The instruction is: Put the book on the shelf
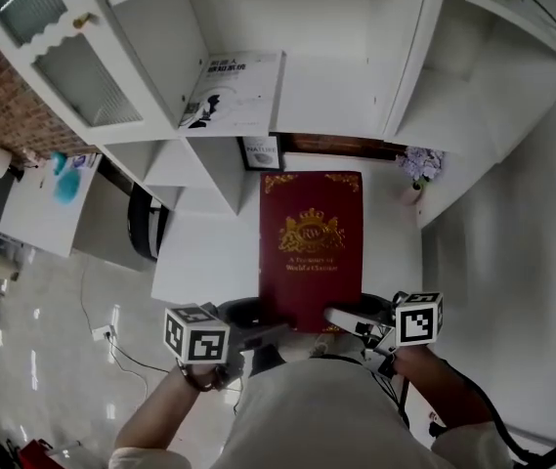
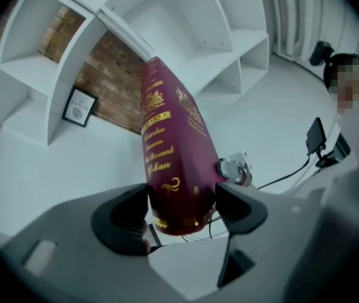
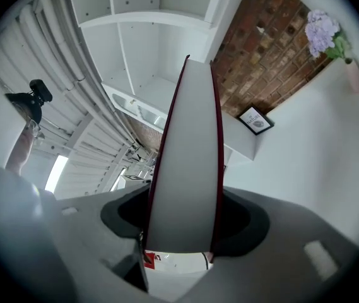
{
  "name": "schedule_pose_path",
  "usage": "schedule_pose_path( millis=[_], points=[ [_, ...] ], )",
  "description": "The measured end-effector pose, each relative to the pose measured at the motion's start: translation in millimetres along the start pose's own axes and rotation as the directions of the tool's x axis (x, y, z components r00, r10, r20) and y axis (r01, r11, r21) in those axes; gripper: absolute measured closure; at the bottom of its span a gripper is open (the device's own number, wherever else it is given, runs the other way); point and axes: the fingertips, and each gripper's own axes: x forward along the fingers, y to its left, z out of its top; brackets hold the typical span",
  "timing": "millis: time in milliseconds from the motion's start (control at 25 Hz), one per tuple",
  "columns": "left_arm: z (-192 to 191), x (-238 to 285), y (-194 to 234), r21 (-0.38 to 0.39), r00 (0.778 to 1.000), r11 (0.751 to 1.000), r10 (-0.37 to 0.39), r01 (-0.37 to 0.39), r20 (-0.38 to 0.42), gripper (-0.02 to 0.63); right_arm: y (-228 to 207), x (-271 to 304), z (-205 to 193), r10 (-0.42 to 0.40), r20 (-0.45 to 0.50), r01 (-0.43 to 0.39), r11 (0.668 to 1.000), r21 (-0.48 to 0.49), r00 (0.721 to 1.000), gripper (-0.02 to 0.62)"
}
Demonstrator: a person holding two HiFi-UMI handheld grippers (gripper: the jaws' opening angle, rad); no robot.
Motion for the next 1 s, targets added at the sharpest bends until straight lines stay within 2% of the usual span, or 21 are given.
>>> schedule_pose_path(
  millis=[280, 560, 680, 760, 1000],
  points=[
    [46, -35, -22, 0.064, 0.999, 0.997, -0.043, 0.043, 0.009, 0.255, 51, 14, 38, -0.012, 0.045, 0.015, 0.997, -0.071, 0.999, 0.314],
    [132, -73, -18, 0.166, 0.996, 0.985, -0.063, 0.053, 0.055, 0.259, 90, 51, 113, 0.017, 0.115, 0.002, 0.987, -0.158, 0.993, 0.313],
    [169, -88, -8, 0.183, 0.995, 0.981, -0.072, 0.059, 0.064, 0.261, 100, 74, 142, 0.019, 0.129, 0.004, 0.984, -0.177, 0.991, 0.313],
    [190, -98, 0, 0.169, 0.994, 0.983, -0.083, 0.07, 0.071, 0.261, 103, 89, 159, 0.011, 0.137, 0.013, 0.985, -0.173, 0.991, 0.313],
    [227, -118, 25, 0.13, 0.987, 0.983, -0.14, 0.13, 0.078, 0.265, 100, 125, 189, 0.002, 0.145, 0.009, 0.997, -0.077, 0.989, 0.313]
  ],
)
